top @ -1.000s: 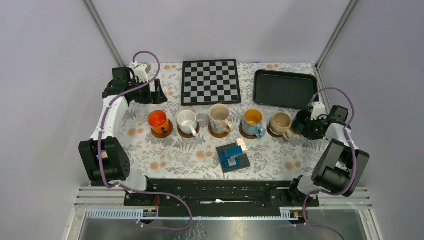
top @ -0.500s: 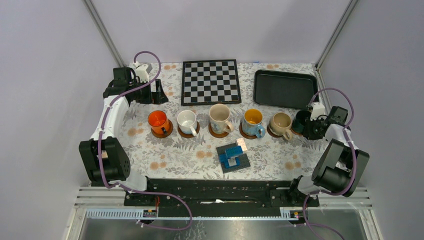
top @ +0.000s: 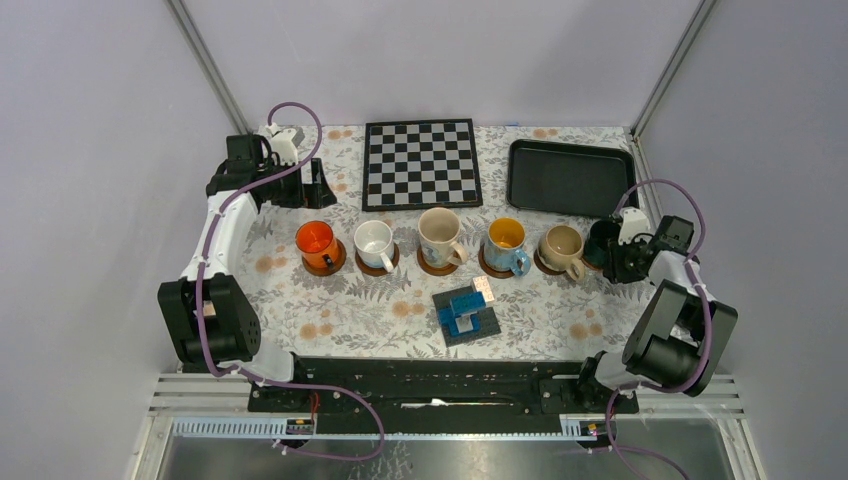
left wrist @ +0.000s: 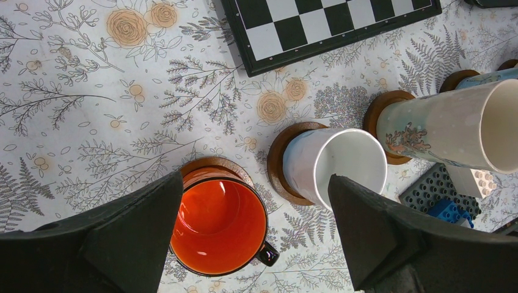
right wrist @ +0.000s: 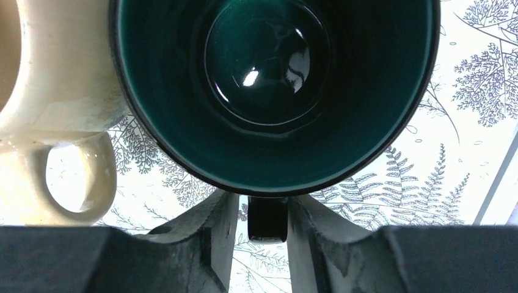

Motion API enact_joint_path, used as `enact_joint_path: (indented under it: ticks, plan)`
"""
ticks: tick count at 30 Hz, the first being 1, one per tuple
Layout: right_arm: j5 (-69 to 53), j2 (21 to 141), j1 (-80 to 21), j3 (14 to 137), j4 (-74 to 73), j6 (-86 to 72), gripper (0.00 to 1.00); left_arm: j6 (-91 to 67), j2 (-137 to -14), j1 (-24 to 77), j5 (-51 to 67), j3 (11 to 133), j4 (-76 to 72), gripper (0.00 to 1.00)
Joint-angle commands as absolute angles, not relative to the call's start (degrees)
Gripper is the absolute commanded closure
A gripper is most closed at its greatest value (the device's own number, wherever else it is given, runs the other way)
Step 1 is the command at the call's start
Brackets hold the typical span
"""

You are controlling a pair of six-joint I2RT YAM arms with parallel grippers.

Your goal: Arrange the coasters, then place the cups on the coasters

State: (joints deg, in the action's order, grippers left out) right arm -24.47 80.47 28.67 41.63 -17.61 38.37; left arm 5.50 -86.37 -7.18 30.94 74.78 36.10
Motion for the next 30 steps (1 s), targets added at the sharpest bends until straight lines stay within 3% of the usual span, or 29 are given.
enact_joint_path:
  ticks: [1, 12, 30]
  plan:
    - [-23.47, 77.76, 28.81, 41.19, -18.78, 40.55, 0.59, 5.57, -85.78, -6.89, 30.58, 75.94, 34.19, 0.01]
    - [-20.91, 75.71, 28.99, 41.58, -20.35, 43.59, 0.43, 7.00, -85.25, -6.94, 30.18, 75.55, 34.57, 0.01]
    - [-21.34, 80.31, 31.34, 50.81, -26.58, 46.40, 0.42, 8.94, -85.01, -6.91, 30.21, 74.71, 35.24, 0.01]
